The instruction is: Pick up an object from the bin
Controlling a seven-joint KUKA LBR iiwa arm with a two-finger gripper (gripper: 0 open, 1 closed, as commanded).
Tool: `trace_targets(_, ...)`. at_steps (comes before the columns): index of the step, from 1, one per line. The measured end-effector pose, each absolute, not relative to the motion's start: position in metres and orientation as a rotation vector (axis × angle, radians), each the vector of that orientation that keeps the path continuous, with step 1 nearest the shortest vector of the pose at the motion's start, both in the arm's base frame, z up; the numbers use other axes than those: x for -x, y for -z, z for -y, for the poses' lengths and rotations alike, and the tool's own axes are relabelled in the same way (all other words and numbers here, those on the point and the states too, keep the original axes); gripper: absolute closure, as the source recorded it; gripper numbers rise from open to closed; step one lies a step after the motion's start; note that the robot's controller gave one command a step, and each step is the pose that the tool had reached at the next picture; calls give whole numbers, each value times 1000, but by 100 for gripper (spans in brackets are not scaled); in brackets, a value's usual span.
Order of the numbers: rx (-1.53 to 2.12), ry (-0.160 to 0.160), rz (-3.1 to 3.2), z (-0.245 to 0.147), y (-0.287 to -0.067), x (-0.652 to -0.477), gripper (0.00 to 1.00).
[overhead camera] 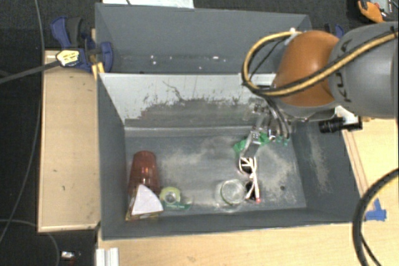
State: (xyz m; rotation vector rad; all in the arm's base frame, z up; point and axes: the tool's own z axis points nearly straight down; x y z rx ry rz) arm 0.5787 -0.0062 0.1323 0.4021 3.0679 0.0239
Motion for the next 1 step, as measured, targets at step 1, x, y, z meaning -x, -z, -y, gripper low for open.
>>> trace_targets(1,-426,-9,-3102,27,-87,-565,0)
